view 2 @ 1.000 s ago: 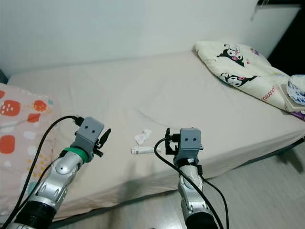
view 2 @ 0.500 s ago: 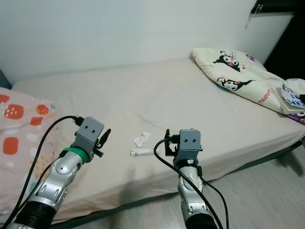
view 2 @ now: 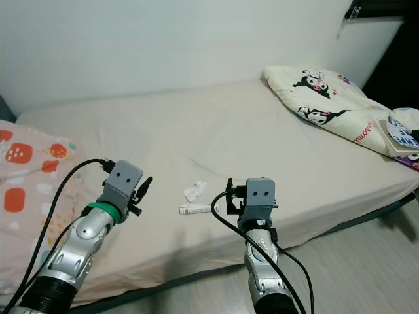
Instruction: Clean up the room
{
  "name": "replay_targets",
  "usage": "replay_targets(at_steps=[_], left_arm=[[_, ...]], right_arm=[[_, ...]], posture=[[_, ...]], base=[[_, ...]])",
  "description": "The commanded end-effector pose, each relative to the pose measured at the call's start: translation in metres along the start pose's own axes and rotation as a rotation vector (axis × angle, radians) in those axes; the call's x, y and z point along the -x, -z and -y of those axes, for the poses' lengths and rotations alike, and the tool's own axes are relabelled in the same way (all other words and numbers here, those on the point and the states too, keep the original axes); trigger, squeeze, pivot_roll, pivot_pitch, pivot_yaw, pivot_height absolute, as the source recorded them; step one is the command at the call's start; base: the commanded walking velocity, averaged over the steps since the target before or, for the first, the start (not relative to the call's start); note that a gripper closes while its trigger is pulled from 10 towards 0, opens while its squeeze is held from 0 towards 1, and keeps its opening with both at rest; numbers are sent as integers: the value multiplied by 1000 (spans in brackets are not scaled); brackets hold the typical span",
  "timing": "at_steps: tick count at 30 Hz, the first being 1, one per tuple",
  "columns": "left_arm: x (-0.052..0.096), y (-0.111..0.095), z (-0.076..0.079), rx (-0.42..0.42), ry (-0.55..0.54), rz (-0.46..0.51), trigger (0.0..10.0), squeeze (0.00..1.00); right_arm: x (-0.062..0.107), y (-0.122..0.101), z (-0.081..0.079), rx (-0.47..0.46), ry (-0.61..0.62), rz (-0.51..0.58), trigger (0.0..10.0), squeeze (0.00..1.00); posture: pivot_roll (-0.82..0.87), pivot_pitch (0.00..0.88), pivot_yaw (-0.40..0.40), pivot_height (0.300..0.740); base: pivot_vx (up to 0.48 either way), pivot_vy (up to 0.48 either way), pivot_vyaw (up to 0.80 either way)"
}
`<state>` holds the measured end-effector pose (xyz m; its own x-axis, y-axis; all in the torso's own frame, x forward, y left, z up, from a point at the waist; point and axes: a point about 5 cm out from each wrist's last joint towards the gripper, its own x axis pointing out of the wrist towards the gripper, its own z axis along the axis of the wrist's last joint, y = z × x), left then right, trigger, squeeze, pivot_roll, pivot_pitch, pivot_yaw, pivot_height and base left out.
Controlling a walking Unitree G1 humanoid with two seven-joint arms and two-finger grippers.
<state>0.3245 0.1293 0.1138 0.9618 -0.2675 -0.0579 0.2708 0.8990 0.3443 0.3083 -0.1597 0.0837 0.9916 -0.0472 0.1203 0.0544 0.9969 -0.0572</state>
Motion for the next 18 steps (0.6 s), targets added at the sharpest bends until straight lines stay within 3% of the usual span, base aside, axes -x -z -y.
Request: replay_targets(at_steps=[1,8,18], left_arm=[[3,6,1,-6,6,-24,10000,0],[3,7,2,-5,7,-26,10000,0],[3,7,2,-3,3,-27,10000,0]], right_arm=[[5,7,0,-8,1,-23,10000,0],[6,7,0,-6,2,-25,10000,0],[5,8,2,0,7,-33,10000,0]], posture=[[60,33,48,709],[59,35,48,684],[59,38,44,684]], base=[[0,0,0],[0,0,0],[0,0,0]])
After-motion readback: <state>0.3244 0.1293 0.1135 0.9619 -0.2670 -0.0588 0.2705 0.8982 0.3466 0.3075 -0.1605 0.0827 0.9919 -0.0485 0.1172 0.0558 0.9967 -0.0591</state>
